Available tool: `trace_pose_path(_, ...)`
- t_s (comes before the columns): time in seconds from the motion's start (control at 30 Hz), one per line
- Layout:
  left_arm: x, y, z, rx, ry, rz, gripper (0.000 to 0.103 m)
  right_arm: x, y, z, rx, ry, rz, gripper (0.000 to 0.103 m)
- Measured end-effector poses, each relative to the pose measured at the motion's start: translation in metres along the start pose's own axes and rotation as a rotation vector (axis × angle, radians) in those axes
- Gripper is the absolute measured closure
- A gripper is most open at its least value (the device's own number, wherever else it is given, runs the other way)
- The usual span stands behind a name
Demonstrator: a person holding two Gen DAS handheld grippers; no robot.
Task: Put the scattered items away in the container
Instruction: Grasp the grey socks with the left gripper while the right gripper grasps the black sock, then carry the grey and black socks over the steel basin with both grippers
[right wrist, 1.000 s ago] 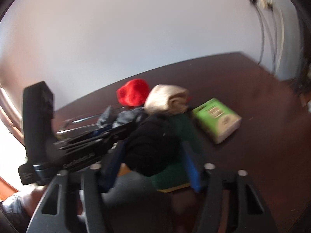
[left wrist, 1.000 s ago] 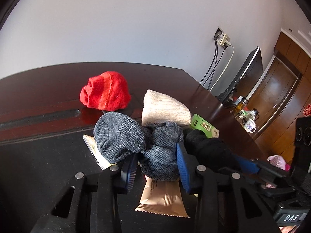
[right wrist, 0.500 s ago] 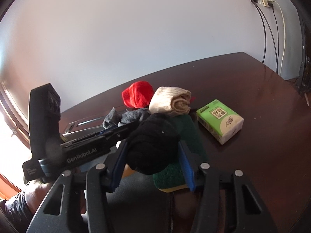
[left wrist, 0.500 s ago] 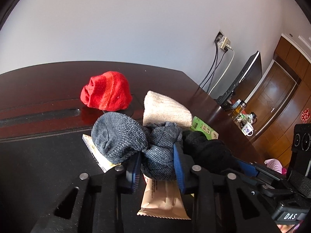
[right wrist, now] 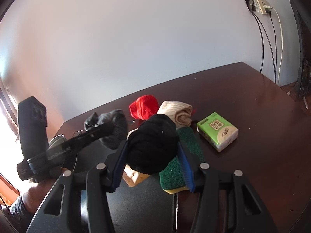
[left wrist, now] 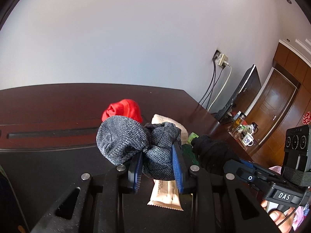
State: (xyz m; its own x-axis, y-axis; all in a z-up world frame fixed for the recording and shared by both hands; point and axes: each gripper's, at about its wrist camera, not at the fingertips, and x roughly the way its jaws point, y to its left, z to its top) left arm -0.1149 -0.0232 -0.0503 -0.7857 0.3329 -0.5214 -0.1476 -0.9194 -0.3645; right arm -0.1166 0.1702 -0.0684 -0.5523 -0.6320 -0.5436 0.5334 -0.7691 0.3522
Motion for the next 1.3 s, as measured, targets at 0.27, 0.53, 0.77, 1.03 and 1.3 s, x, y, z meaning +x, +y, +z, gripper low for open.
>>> trace_pose_path(0.27,-0.022,0.004,-0.001,0.001,-0.020,0.031,0.073,-0.013,0.014,0.001,-0.017,-0.021,0.004,0.051)
trace_pose_path(0.53,-0.055,0.009,-0.001,0.001,-0.054,0.077,0.073,-0.023,0.038,0.000,-0.048,-0.035,0.036,0.051)
trace_pose_path(0.77,-0.087,0.020,-0.004,-0.014,-0.091,0.112,0.073,-0.024,0.062,-0.005,-0.078,-0.032,0.067,0.051)
trace_pose_path(1.03,-0.127,0.041,-0.011,-0.046,-0.128,0.161,0.073,-0.023,0.094,-0.012,-0.123,-0.023,0.105,0.051)
trace_pose_path(1.3,-0.150,0.056,-0.013,-0.081,-0.155,0.196,0.073,-0.015,0.117,-0.017,-0.144,-0.011,0.137,0.051)
